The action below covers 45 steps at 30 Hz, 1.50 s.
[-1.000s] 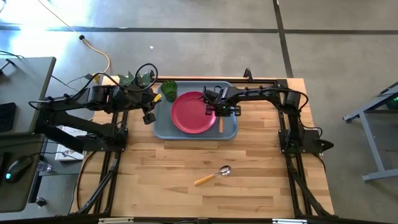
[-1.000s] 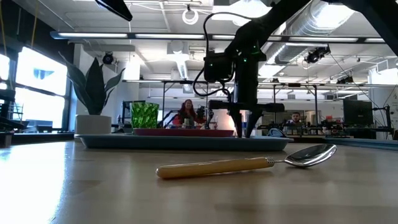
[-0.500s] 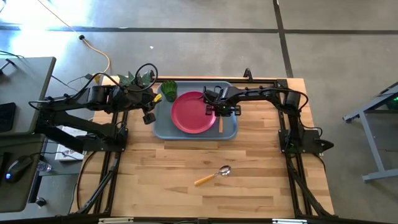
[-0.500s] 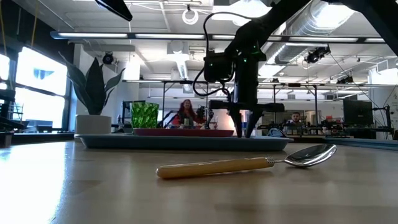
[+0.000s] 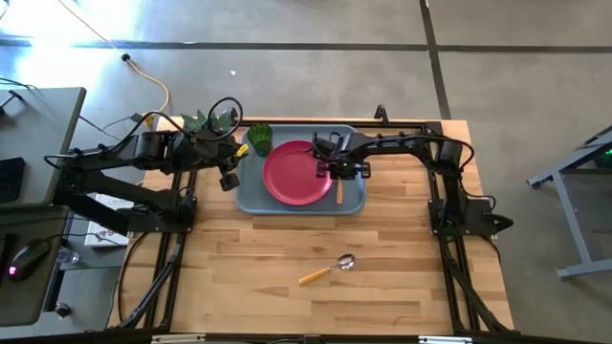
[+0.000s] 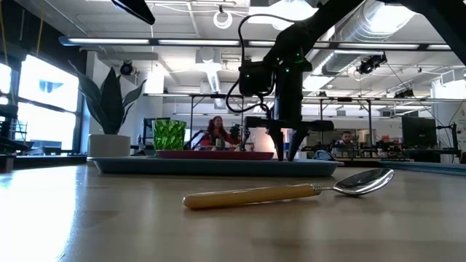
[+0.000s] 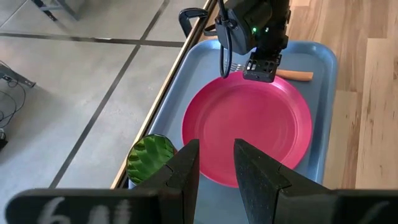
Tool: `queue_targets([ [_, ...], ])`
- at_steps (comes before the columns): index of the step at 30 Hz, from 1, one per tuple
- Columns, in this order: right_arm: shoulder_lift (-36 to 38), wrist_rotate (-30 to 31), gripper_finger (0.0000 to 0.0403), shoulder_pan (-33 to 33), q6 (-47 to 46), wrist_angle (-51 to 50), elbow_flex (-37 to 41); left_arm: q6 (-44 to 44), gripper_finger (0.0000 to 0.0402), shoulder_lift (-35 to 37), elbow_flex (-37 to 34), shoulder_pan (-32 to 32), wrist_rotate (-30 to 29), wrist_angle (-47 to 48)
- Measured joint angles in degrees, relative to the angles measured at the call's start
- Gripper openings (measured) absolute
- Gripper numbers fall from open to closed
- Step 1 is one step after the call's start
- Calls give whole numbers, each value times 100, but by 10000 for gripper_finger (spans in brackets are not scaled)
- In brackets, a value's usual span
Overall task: Pick and place plate/cup/fork/spoon on tray
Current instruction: Put the orange fork on the blue tray to the right of the pink plate, then put the orange spoon on the blue tray to the right of the orange fork
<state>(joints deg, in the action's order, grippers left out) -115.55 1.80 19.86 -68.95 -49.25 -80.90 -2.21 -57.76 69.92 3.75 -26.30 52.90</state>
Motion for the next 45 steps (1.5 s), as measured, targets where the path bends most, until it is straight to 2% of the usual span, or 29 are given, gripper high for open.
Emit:
queue_targets([
  [13, 470, 114, 64, -77, -2, -64, 0, 1, 90, 2, -1, -2, 9, 1],
  [21, 906, 226, 64, -445, -84, -68, 0, 2, 90, 2, -1, -2, 13, 0],
  [28, 1409, 716, 64, -1001, -173, -61, 0, 107, 105, 2, -1, -2, 24, 1],
  [32, 1758, 1231, 64, -1321, -279, -68, 0, 630, 129, 2, -1, -2, 31, -10],
  [34, 1961, 1531, 64, -1459, -270, -40, 0, 1037, 142, 2, -1, -4, 204, -55],
  [38, 2396, 2058, 64, -1696, -70, -20, -2, 1413, 154, -17, 0, -13, 1196, -366],
  [40, 2625, 2200, 64, -1773, 83, -5, -2, 1474, 154, -85, 1, -66, 1510, -711],
  [45, 3133, 2228, 64, -1916, 571, 22, -2, 1706, 152, -357, 1, -418, 1615, -1363],
])
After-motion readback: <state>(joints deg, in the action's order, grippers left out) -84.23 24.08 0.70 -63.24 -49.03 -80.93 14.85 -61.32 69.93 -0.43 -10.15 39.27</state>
